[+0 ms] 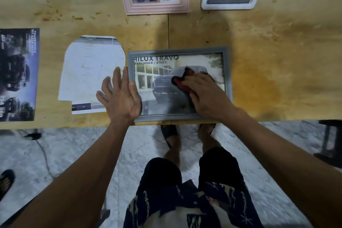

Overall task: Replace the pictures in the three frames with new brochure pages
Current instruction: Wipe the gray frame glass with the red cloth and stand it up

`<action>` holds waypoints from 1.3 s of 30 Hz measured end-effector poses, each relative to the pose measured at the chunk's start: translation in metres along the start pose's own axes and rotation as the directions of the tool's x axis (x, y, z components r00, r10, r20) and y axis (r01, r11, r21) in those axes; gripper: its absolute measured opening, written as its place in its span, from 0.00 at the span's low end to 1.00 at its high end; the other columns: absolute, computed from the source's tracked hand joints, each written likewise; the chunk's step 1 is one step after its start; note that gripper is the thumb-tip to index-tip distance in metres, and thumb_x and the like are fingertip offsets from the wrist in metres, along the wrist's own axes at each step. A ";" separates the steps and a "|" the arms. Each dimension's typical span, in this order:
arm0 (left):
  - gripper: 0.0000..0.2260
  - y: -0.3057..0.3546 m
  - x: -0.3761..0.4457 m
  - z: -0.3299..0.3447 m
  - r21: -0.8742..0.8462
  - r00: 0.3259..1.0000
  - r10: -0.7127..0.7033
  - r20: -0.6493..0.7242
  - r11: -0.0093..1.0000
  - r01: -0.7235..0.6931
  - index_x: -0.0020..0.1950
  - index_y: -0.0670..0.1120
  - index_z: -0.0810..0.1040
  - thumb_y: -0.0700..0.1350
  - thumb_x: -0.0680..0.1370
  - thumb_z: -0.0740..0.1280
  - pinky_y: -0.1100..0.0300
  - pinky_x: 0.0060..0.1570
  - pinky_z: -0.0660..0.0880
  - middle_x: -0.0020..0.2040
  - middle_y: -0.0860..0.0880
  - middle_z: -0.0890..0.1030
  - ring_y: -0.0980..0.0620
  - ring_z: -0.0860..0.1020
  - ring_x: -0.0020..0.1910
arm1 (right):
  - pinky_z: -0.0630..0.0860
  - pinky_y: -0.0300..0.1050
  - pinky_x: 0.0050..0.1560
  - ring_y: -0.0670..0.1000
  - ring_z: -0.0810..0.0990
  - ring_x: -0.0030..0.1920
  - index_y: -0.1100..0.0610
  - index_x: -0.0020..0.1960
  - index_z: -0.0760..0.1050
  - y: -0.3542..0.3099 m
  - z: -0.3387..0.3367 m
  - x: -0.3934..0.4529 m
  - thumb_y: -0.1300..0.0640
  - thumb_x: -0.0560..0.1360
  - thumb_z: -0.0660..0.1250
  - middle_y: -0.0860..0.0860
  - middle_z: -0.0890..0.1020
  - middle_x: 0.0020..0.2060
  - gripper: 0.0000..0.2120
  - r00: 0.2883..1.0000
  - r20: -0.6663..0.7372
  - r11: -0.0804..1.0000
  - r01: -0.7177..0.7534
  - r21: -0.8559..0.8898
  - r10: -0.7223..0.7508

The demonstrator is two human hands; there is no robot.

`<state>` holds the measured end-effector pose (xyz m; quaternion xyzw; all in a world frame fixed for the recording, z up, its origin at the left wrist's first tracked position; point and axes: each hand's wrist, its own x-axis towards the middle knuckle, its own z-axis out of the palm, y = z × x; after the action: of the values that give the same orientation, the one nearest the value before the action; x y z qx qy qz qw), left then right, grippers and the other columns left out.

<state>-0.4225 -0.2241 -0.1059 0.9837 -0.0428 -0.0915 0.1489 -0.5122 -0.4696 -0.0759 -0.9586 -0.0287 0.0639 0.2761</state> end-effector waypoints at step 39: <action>0.22 0.004 -0.003 -0.002 0.016 1.000 0.021 0.005 1.000 -0.021 0.78 0.58 0.59 0.56 0.85 0.46 0.35 0.67 0.55 0.79 0.53 0.57 0.41 0.57 0.75 | 0.73 0.32 0.38 0.47 0.80 0.39 0.49 0.56 0.80 0.012 -0.056 -0.035 0.61 0.74 0.65 0.46 0.82 0.44 0.14 0.887 0.097 0.822 -0.456 0.342 0.452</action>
<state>-0.4248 -0.2267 -0.1021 0.9841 -0.0541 -0.0921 0.1417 -0.5387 -0.5123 -0.0312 -0.8713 0.2105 0.1376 0.4213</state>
